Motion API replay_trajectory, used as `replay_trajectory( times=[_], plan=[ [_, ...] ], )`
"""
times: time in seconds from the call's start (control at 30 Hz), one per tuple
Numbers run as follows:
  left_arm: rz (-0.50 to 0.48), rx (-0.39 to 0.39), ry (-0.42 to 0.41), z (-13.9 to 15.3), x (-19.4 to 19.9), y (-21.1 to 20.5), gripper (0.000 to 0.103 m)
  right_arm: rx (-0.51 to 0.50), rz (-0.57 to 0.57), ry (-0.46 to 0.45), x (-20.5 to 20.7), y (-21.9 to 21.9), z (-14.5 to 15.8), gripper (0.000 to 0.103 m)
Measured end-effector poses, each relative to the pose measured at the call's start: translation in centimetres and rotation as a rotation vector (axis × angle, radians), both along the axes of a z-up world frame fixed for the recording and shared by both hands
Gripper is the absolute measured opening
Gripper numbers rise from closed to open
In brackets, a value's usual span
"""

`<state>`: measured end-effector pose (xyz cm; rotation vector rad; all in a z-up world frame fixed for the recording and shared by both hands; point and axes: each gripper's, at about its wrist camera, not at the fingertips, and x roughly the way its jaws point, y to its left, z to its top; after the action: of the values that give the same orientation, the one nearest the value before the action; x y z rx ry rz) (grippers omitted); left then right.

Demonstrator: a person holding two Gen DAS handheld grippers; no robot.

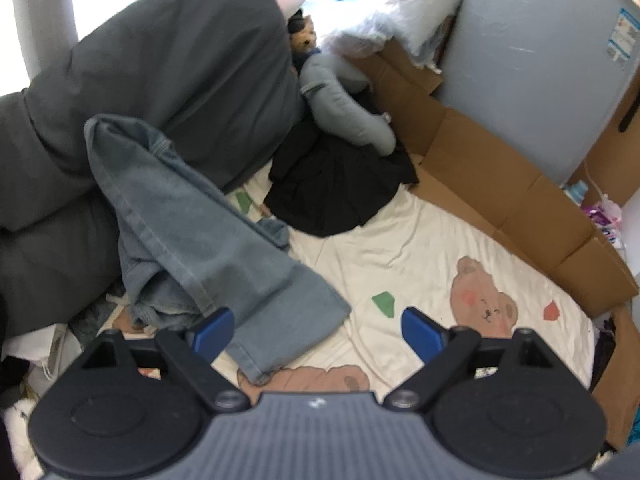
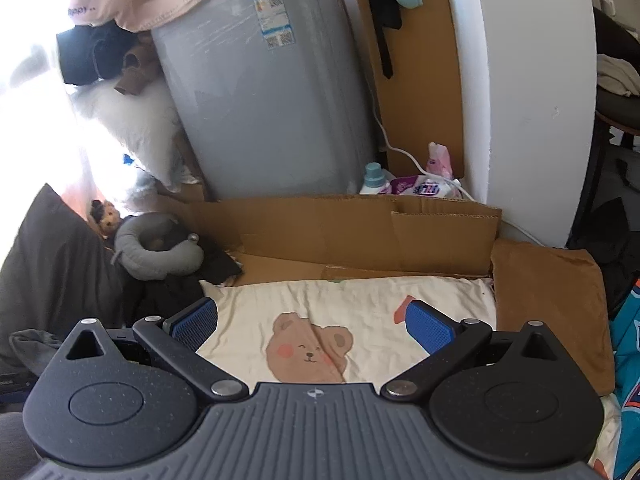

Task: Fold clothes
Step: 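Move the left tool toward the light-blue jeans pile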

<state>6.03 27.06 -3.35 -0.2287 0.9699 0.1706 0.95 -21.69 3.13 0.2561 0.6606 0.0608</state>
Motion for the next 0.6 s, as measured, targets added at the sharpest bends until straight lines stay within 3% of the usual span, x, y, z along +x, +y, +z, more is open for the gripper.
replay_trajectory(
  times=[0.2, 0.4, 0.6],
  plan=[
    [0.025, 0.025, 0.029, -2.7, 0.8, 0.8, 0.092, 0.041, -0.024, 0.018, 1.5, 0.7, -3.3, 0.103],
    [0.035, 0.028, 0.086, -6.1, 2.3, 2.0, 0.092, 0.041, 0.032, 0.002, 3.4, 2.4, -6.5, 0.103],
    [0.06, 0.007, 0.108, -9.5, 3.3, 3.0, 0.089, 0.068, 0.07, 0.069, 5.7, 3.6, -10.5, 0.102]
  ],
)
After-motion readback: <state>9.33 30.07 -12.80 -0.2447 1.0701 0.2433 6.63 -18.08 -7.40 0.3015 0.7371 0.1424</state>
